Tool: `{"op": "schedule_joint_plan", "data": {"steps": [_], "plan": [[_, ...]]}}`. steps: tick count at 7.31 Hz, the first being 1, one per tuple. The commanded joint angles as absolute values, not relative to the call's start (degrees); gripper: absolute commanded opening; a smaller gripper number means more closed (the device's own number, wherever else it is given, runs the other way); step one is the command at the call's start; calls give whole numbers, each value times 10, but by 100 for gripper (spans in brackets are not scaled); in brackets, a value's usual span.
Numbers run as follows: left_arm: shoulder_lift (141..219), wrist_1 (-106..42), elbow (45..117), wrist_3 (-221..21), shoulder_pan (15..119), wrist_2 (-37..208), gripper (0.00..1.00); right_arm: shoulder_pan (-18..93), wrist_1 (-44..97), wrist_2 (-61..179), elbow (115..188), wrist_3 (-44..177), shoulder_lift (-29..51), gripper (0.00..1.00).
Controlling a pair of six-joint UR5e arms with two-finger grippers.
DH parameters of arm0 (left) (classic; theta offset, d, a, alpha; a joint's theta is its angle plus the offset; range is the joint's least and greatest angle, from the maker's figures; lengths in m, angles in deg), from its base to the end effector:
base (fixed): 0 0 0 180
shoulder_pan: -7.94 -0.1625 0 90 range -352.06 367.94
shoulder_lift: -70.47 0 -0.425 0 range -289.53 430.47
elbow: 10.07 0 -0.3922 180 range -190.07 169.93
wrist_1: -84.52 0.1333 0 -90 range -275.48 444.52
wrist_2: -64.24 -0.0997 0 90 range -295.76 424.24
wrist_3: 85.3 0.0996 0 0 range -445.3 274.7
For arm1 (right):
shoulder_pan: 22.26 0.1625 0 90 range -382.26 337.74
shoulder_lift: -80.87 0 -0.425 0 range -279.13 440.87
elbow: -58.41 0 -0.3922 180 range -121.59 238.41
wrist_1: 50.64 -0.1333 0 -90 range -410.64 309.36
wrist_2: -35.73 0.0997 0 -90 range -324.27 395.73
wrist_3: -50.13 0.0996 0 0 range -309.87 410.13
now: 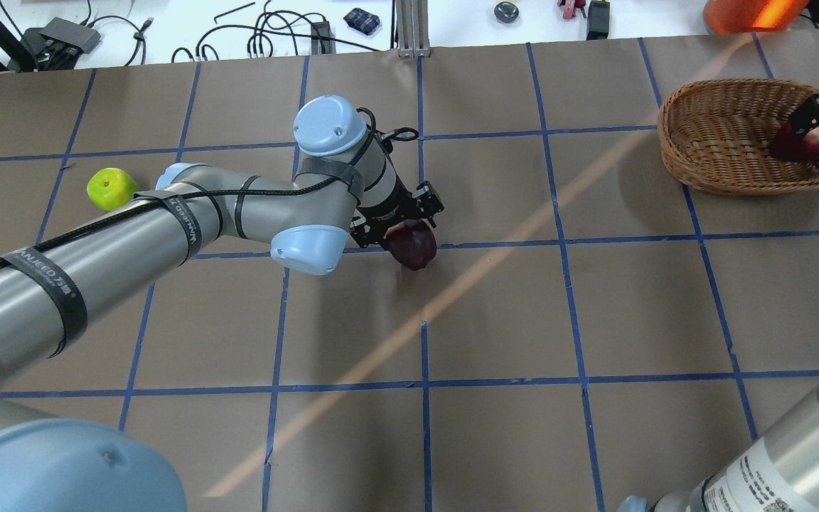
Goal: Put all apples into basket
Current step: 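Place the dark apple at the table center with the left gripper while the right withdraws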
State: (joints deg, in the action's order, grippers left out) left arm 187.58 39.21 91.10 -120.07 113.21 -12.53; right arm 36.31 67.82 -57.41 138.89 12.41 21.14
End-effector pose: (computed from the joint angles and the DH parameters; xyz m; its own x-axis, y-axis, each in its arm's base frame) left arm -0.3116 -0.5488 0.2126 -0.9151 -0.3159 0.2505 -0.3167 0.9478 0.0380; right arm -0.2524 -0.6581 0.3054 -0.9871 -0.1005 0.1250 -0.1102 0.9912 -0.0729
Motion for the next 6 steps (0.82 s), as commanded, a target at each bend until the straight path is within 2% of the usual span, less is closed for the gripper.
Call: {"op": "schedule_joint_plan", "data": {"steps": [1, 3, 6], "plan": [[1867, 380, 901, -1198, 1114, -125, 100, 423, 528, -570, 1393, 223, 120, 100], [1832, 324, 891, -1135, 1051, -126, 100, 511, 452, -560, 1401, 356, 65, 100], [1788, 241, 878, -923, 934, -159, 100, 689, 447, -523, 1416, 625, 69, 100]]}}
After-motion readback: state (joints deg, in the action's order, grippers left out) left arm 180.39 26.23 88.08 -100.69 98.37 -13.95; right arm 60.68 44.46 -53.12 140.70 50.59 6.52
